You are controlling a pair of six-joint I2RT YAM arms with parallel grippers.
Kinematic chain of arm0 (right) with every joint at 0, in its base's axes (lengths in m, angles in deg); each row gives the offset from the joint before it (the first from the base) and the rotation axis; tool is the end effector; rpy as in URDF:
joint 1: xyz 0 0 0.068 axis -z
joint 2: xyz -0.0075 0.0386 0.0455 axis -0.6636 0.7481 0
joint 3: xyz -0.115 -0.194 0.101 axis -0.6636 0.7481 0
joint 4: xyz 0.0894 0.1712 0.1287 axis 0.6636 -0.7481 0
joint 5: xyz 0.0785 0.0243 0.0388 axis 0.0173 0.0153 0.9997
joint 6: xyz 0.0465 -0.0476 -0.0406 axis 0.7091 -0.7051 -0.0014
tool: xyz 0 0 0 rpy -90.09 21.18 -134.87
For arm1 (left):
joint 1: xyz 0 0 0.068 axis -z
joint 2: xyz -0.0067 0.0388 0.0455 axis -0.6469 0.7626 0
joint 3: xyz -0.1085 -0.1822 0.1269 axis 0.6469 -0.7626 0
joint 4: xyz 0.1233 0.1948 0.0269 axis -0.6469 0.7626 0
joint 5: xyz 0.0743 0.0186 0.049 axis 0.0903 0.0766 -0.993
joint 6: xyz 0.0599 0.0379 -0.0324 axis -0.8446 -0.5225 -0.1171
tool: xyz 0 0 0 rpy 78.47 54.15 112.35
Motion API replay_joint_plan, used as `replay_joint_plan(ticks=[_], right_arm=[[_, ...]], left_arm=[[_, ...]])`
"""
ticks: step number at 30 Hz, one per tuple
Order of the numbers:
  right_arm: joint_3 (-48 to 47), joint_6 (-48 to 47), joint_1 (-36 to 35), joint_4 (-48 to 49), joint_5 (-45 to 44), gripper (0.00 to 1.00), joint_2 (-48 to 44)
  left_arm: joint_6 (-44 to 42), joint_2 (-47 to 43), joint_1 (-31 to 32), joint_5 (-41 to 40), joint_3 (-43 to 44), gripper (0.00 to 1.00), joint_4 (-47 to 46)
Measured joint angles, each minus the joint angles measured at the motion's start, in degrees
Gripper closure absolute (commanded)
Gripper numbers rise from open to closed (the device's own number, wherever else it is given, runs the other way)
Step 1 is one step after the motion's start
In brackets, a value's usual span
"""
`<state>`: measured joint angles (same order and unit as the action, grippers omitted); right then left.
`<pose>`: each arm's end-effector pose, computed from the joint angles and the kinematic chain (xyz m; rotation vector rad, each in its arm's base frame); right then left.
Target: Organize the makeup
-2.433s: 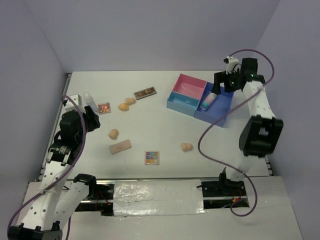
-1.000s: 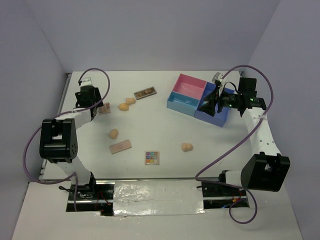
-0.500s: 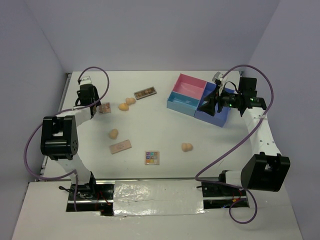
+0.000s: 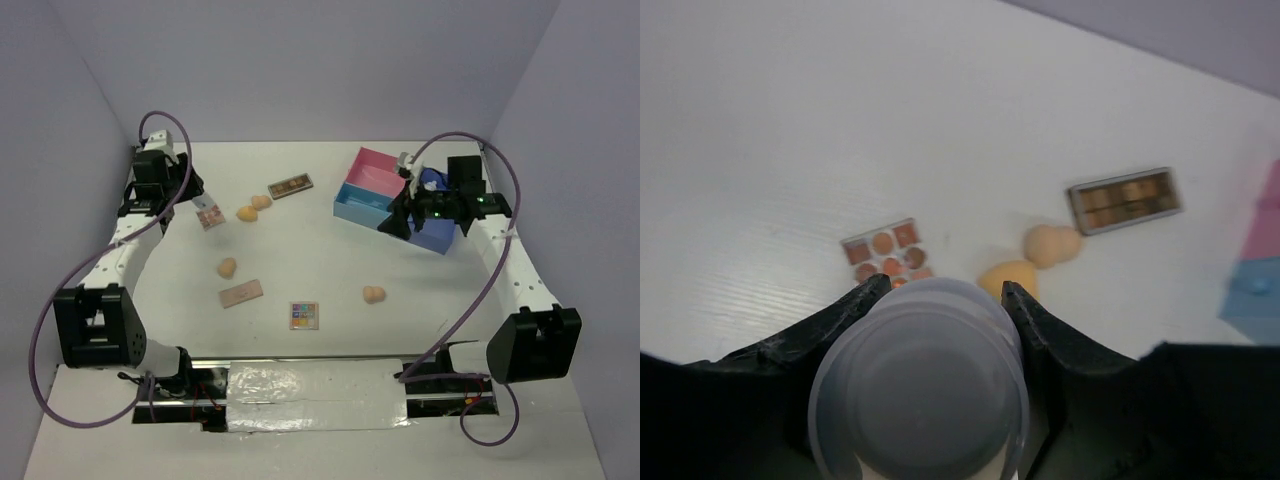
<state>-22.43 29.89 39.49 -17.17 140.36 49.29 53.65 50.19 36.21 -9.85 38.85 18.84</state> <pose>0.2530 0.0629 0.2949 -1.0925 1.7724 0.7326 0.3381 0.0259 0.2762 -0.4178 1.9372 -0.1500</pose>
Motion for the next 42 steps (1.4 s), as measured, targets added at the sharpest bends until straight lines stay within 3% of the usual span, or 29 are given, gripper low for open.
replay_joint_plan(ticks=[4,9,15,25,38,42], right_arm=[[1.03,4.63,-9.07,3.58,-8.20,0.18,0.00],[-0.57,12.57,-18.25,7.82,-19.74,0.15,1.73],[-5.90,23.47,-27.23,11.13,-27.69,0.14,6.86],[-9.44,33.59,-38.84,13.68,-35.15,0.17,11.06],[-11.78,33.66,-41.68,13.73,-39.69,0.25,15.58],[-11.78,33.09,-41.81,13.75,-40.65,0.39,16.24]], left_arm=[[6.73,-4.90,0.00,9.70,1.03,1.00,3.48],[17.81,-5.88,1.44,23.43,-2.08,1.00,3.91],[26.29,-5.77,10.60,30.12,-4.37,1.00,2.14],[36.17,-5.77,18.34,31.82,-8.22,1.00,-8.41],[39.58,-5.90,21.94,30.93,-10.32,1.00,-11.56],[39.76,-5.90,22.14,30.75,-10.32,1.00,-12.02]])
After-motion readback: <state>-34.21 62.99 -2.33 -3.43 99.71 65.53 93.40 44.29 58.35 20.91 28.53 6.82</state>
